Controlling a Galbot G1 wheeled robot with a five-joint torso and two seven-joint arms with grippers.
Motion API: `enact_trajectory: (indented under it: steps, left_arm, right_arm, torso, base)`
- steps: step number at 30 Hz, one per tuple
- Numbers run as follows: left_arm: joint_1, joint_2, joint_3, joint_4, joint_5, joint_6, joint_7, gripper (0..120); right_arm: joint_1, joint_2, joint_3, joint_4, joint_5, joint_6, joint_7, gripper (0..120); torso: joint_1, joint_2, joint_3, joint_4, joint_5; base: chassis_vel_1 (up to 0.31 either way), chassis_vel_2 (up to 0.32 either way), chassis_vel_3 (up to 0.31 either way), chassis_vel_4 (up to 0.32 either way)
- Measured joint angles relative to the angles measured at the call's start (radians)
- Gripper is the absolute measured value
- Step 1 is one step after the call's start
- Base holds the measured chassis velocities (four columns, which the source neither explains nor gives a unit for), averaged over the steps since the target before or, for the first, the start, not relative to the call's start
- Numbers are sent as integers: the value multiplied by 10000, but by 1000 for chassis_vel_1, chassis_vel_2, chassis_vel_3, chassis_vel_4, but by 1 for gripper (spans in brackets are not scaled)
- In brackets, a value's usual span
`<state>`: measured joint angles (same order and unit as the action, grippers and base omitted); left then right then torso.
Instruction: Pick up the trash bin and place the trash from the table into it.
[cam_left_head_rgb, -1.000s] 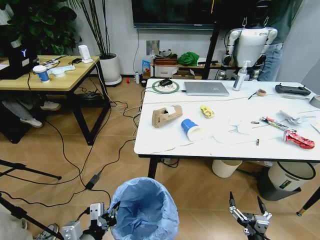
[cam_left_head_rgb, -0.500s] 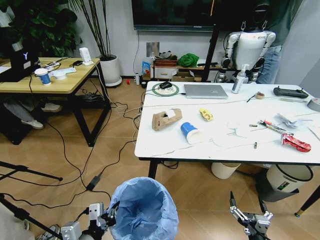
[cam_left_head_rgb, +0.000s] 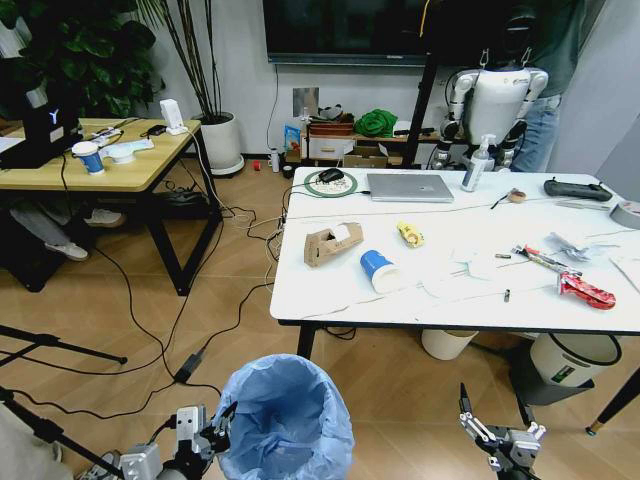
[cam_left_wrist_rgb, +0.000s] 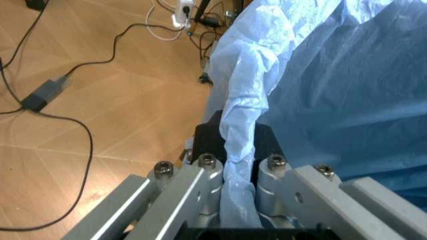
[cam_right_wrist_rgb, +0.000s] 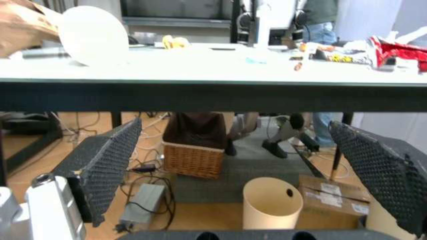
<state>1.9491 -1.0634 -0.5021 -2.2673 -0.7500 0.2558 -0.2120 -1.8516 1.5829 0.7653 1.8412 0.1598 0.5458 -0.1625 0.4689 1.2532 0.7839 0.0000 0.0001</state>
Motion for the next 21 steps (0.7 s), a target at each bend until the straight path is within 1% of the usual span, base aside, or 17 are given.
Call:
enact_trajectory:
  steps: [3, 4, 6, 7, 8, 10, 13, 15, 16, 18, 20, 21]
  left_arm:
    - [6, 13, -45, -17, 59, -24, 13, 2]
    - [6, 45, -147, -39, 168, -45, 30, 2]
    - [18, 73, -212, -38, 185, -99, 78, 2]
    - [66, 93, -314, -42, 177, -140, 151, 2]
    - [66, 93, -314, -42, 177, -140, 151, 2]
    - [211, 109, -515, -133, 170, -160, 289, 2]
    - [386, 99, -703, -279, 125, -106, 340, 2]
    - [406, 128, -715, -307, 73, -70, 343, 2]
    - [406, 128, -715, -307, 73, -70, 343, 2]
    - [348, 376, -673, -311, -13, -22, 372, 2]
    - [350, 554, -727, -291, -58, -17, 483, 2]
    - [421, 596, -875, -285, -115, -17, 548, 2]
  right_arm:
    - [-64, -47, -53, 111, 55, -8, -1, 100]
    - [-195, -323, -120, 521, 389, -59, 0, 100]
    - [-271, -642, -145, 1036, 854, -338, 34, 100]
    - [-300, -965, -175, 1686, 1338, -738, 130, 100]
    - [-300, -965, -175, 1686, 1338, -738, 130, 100]
    - [-233, -1643, -439, 2863, 2025, -1725, 613, 100]
    - [95, -2439, -1103, 3789, 2719, -2983, 1487, 100]
    - [301, -2713, -1425, 4073, 3062, -3532, 1891, 100]
    - [301, -2713, -1425, 4073, 3062, -3532, 1891, 100]
    - [555, -2957, -1775, 4234, 3429, -4016, 2297, 100]
    - [866, -3165, -2053, 4071, 3553, -4128, 2422, 100]
    - [1252, -3381, -2344, 3692, 3617, -4150, 2456, 100]
  torso:
    - [12, 24, 13, -1, 0]
    - [20, 39, 21, -1, 2]
    - [20, 39, 21, -3, 1]
    - [20, 37, 19, -2, -1]
    - [20, 37, 19, -2, -1]
    - [15, 24, 12, -1, -3]
    - [7, 2, 1, 2, -1]
    - [2, -7, -6, 4, 0]
    - [2, -7, -6, 4, 0]
    - [-6, -21, -13, 1, -2]
    - [-9, -28, -18, -6, -3]
    - [-13, -36, -21, -4, -2]
  base:
    - [0, 0, 0, 0]
    - [0, 0, 0, 0]
    - [0, 0, 0, 0]
    - [0, 0, 0, 0]
    - [0, 0, 0, 0]
    - [0, 0, 0, 0]
    - [0, 0, 0, 0]
    - [0, 0, 0, 0]
    - [0, 0, 0, 0]
    - [0, 0, 0, 0]
    - [0, 0, 0, 0]
    - [0, 0, 0, 0]
